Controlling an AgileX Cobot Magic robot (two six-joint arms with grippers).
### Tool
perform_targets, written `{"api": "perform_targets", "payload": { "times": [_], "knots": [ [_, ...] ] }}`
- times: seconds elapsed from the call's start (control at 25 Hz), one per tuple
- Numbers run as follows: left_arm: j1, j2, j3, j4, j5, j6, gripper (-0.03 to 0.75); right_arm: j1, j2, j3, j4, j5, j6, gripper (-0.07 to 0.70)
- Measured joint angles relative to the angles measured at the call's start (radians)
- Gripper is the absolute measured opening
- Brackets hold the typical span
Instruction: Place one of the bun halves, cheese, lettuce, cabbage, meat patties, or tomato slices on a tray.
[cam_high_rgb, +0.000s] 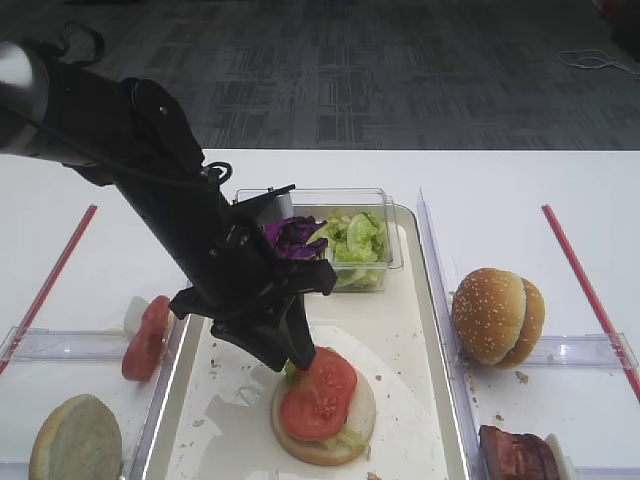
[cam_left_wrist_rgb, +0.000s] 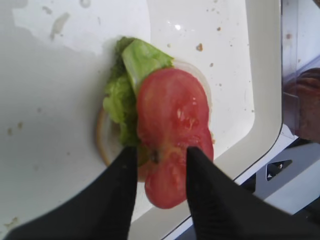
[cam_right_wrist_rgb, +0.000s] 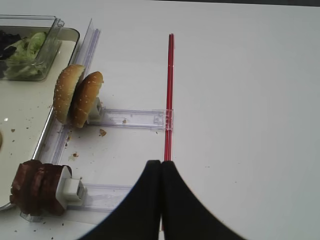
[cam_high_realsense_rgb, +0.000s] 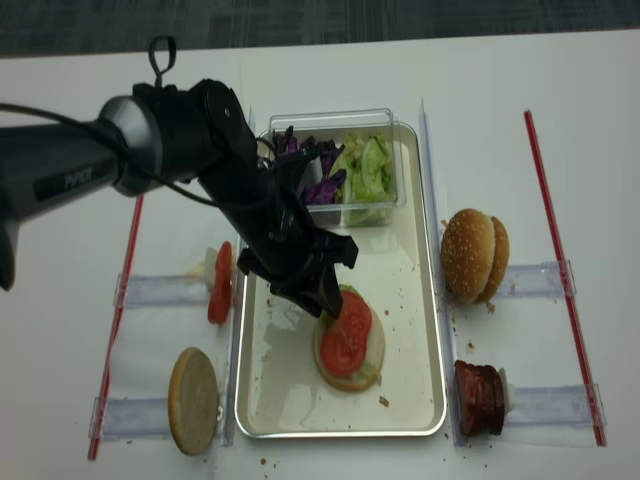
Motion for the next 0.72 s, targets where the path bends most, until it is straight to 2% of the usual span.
{"api": "perform_targets", "payload": {
  "times": [0.24,0.52,0.72],
  "knots": [
    [0.0,0.0,-0.033,0.046,0.047,-0.045,0.275,0.0,0.0,0.0,0.0,0.0,0.0,0.063],
    [0.0,0.0,-0.115,0.218,0.12,-0.189,0.281,0.0,0.0,0.0,0.0,0.0,0.0,0.063],
    [0.0,-0.022,-0.162,0.338,0.139,-0.28,0.334,0.0,0.0,0.0,0.0,0.0,0.0,0.063]
  ]
}}
